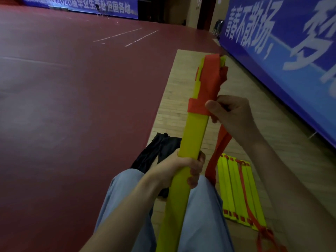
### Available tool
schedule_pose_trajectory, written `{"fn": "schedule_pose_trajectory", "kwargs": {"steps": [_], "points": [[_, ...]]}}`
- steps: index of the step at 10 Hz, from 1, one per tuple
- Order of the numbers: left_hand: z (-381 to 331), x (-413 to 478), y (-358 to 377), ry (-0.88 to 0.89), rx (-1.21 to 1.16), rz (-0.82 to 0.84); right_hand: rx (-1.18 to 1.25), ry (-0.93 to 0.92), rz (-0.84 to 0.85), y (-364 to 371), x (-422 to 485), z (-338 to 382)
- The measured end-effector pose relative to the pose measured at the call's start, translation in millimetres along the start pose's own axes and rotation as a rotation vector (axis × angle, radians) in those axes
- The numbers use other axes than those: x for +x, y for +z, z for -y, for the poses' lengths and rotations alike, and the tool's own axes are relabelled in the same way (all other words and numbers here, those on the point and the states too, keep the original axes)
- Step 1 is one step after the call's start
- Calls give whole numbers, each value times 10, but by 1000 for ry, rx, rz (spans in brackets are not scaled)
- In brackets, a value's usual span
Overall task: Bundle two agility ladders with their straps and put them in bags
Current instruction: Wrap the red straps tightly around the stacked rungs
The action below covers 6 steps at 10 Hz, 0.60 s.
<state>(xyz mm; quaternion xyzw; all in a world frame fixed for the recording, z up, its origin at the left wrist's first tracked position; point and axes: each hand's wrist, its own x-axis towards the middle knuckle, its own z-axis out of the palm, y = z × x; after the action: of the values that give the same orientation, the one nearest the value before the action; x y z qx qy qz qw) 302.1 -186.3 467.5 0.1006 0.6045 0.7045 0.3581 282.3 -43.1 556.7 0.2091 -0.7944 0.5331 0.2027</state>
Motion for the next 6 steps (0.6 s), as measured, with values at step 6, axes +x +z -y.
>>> {"fn": "schedule_pose_trajectory", "kwargs": {"steps": [6], "points": [[225, -79, -17, 252, -5, -168, 194, 320, 104, 307, -137, -171]]}}
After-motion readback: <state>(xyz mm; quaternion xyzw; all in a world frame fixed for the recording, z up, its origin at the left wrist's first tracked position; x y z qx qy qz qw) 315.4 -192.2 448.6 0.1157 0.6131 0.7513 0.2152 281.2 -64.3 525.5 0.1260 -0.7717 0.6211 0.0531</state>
